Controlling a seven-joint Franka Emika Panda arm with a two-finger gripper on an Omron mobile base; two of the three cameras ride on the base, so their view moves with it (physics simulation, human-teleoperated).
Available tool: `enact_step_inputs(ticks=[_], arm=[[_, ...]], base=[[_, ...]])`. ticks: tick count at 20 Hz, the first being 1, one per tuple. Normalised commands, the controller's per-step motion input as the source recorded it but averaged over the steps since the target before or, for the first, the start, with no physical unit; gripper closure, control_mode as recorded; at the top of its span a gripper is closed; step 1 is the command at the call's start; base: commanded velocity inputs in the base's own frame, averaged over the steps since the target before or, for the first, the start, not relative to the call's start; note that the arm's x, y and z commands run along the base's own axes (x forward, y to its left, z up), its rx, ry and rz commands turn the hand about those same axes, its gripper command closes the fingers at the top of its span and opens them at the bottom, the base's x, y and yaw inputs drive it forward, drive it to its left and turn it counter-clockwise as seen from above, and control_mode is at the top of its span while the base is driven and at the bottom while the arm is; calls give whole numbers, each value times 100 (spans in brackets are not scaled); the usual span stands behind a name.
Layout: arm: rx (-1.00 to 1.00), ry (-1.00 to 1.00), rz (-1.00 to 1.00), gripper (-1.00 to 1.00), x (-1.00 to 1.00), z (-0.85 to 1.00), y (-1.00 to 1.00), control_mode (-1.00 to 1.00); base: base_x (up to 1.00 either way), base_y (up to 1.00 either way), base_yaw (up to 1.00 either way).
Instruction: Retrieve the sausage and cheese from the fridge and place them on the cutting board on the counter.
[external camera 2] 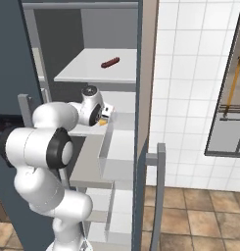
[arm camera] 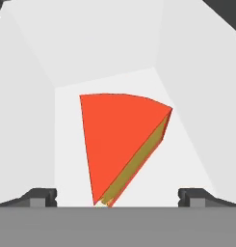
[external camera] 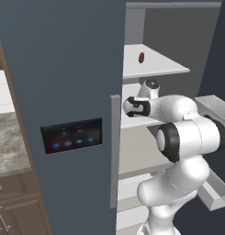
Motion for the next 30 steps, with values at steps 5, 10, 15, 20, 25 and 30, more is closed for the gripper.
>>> enact_step_inputs(ticks=[5,10,15,20,25,30], arm=[[0,0,0,-100,33,-4,0,-100],[0,0,0,-100,13,-28,0,-100],[0,0,0,-100,5,-28,-1,-100],[0,0,0,100,13,-19,0,-100],[0,0,0,100,2,0,-2,-100],[0,-3,0,100,-5,-5,0,-100]], base=[[0,0,0],[0,0,0],[0,0,0],[0,0,0],[0,0,0],[0,0,0]])
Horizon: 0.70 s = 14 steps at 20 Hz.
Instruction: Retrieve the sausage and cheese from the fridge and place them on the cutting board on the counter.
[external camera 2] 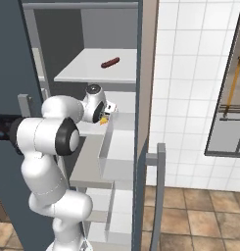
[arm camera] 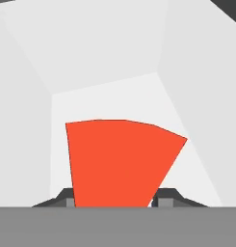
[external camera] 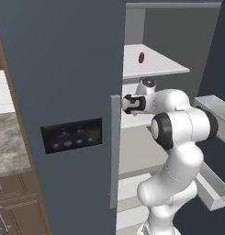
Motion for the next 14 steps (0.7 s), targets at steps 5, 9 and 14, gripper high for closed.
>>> enact_step_inputs(ticks=[5,9,14], arm=[[-2,-10,0,100,-29,-25,0,-100],[-7,-15,0,100,-62,-12,0,-100],[-1,-8,0,100,-98,19,-9,-100]], base=[[0,0,0],[0,0,0],[0,0,0]])
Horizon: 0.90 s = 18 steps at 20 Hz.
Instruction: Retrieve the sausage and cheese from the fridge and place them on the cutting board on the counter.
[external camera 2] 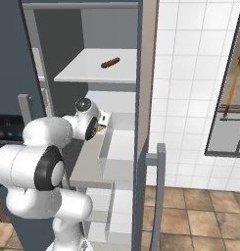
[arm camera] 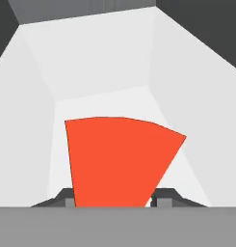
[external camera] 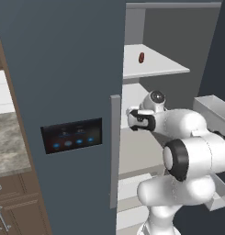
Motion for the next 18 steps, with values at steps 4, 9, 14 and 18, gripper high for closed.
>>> enact_step_inputs(ticks=[4,9,14,18], arm=[[-1,-1,1,100,-100,46,-1,-100],[0,0,0,100,-100,76,0,-100],[0,1,0,100,-98,79,0,-100],[0,3,0,100,-81,89,0,-100]], base=[[0,0,0],[0,0,0],[0,0,0],[0,0,0]])
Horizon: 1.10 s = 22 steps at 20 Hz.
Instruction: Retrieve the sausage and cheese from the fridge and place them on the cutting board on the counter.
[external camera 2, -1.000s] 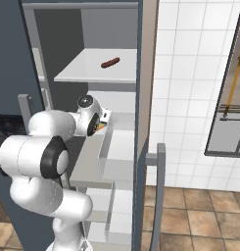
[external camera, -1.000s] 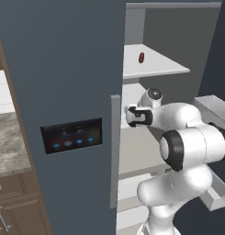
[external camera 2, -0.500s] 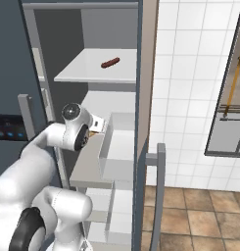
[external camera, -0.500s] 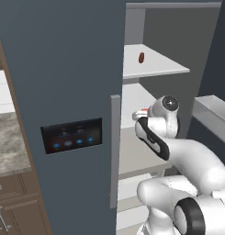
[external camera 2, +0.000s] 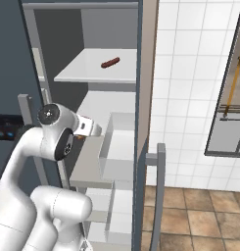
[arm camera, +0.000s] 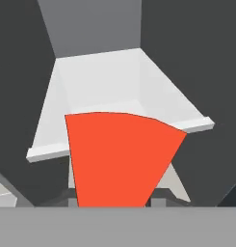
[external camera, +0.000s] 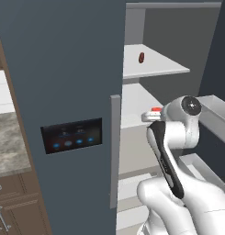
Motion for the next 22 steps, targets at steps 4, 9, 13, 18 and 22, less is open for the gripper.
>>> enact_step_inputs(ticks=[4,9,13,18,22], arm=[[0,5,0,100,-74,78,0,-100],[0,6,0,100,-57,27,0,-100],[0,3,0,100,-38,6,0,-100],[0,0,0,100,-19,10,0,-100],[0,0,0,100,-4,13,0,-100]], base=[[0,0,0],[0,0,0],[0,0,0],[0,0,0],[0,0,0]])
